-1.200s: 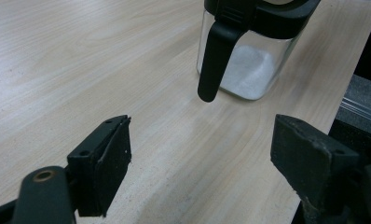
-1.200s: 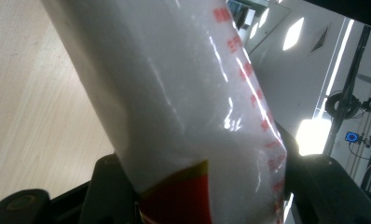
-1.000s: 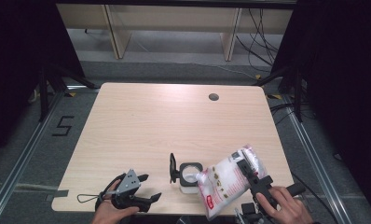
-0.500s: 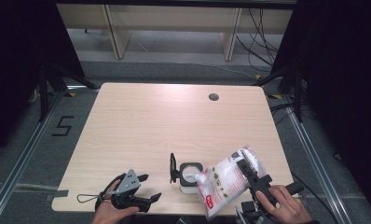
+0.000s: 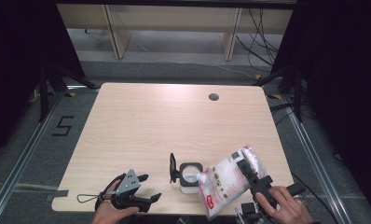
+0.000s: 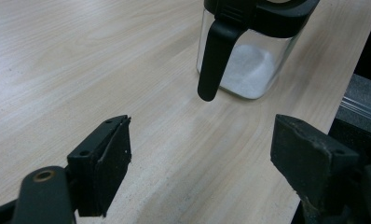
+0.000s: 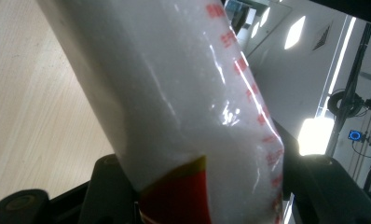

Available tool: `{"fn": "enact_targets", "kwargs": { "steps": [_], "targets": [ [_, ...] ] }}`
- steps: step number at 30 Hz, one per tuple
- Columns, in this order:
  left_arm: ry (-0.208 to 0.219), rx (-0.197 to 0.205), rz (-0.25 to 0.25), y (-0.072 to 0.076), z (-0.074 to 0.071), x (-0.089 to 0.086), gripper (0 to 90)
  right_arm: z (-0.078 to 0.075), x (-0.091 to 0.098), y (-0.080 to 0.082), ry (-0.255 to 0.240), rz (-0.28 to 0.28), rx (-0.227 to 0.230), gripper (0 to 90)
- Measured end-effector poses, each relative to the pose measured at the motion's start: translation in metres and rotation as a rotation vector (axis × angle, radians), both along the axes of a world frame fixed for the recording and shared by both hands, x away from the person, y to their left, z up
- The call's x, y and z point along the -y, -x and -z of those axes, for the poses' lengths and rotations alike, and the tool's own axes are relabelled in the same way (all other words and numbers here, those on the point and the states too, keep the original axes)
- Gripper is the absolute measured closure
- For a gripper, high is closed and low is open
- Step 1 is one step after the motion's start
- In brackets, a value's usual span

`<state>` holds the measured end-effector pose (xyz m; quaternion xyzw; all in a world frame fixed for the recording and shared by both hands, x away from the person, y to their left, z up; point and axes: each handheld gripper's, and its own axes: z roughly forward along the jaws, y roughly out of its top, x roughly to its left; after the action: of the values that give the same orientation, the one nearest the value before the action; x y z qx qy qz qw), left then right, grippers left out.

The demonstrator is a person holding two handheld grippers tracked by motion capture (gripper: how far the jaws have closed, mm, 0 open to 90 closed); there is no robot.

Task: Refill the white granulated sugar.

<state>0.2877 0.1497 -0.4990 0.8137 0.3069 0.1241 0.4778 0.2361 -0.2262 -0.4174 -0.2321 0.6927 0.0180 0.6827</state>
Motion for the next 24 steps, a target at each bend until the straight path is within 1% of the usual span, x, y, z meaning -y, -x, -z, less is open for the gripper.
{"fn": "enact_targets", "kwargs": {
  "steps": [1,4,5,6,7,8,9,10,11,12,14,16,17,20,22,23,24],
  "targets": [
    [0.001,0.002,-0.002,0.0002,0.0,0.0,19.7,-0.001,-0.0004,0.0007,0.011,0.017,-0.013,49.9],
    [-0.007,0.0,0.003,0.0002,-0.0001,-0.0003,19.7,-0.0006,-0.0002,0.0007,0.008,0.014,-0.016,49.9],
    [-0.018,0.002,0.006,-0.0003,-0.0004,-0.0012,19.7,-0.0004,-0.0003,-0.0001,0.002,0.014,-0.021,49.9],
    [-0.018,0.002,0.006,-0.0003,-0.0004,-0.0012,19.7,-0.0004,-0.0003,-0.0001,0.002,0.014,-0.021,49.9],
    [-0.005,-0.001,0.002,0.0002,-0.0001,-0.0001,19.7,0.001,0.0001,-0.0016,-0.009,-0.005,-0.013,49.9],
    [-0.005,-0.001,0.002,0.0002,-0.0001,-0.0001,19.7,0.001,0.0001,-0.0016,-0.009,-0.005,-0.013,49.9],
    [-0.024,0.003,0.009,-0.0002,-0.0005,-0.0015,19.7,0.0015,0.0006,-0.0019,-0.011,-0.002,-0.019,49.9],
    [-0.002,0.003,0.001,0.0,0.0001,-0.0003,19.7,0.0015,0.0006,-0.0021,-0.011,-0.002,-0.019,49.9],
    [-0.001,0.001,-0.005,0.0002,-0.0001,-0.0003,19.7,0.0013,0.0005,-0.0021,-0.009,0.004,-0.025,49.9],
    [-0.009,0.004,-0.002,0.0002,-0.0005,-0.0008,19.7,0.0015,0.0005,-0.0022,-0.008,0.003,-0.026,49.9],
    [-0.001,0.0,-0.005,0.0007,-0.0002,-0.0003,19.7,0.0017,0.0005,-0.0024,-0.01,0.003,-0.028,49.9],
    [-0.007,0.0,0.003,0.0001,-0.0001,-0.0007,19.7,0.0018,0.0009,-0.0034,-0.011,-0.004,-0.03,49.9],
    [-0.019,0.003,0.006,-0.0007,-0.0005,-0.0015,19.7,0.0017,0.0009,-0.0033,-0.01,-0.005,-0.028,49.9],
    [-0.018,0.0,0.006,-0.0001,-0.0003,-0.0013,19.7,0.0016,0.0005,-0.0025,-0.009,0.004,-0.034,49.9],
    [-0.02,0.005,0.01,-0.0008,-0.0004,-0.0018,19.7,0.001,0.0001,-0.002,-0.006,0.015,-0.041,49.9],
    [-0.009,-0.01,-0.009,0.0005,-0.0003,-0.001,19.7,0.0005,0.0001,-0.0019,0.001,0.018,-0.04,49.9],
    [-0.009,-0.01,-0.009,0.0005,-0.0003,-0.001,19.7,0.0005,0.0001,-0.0019,0.001,0.018,-0.04,49.9]
  ]
}}
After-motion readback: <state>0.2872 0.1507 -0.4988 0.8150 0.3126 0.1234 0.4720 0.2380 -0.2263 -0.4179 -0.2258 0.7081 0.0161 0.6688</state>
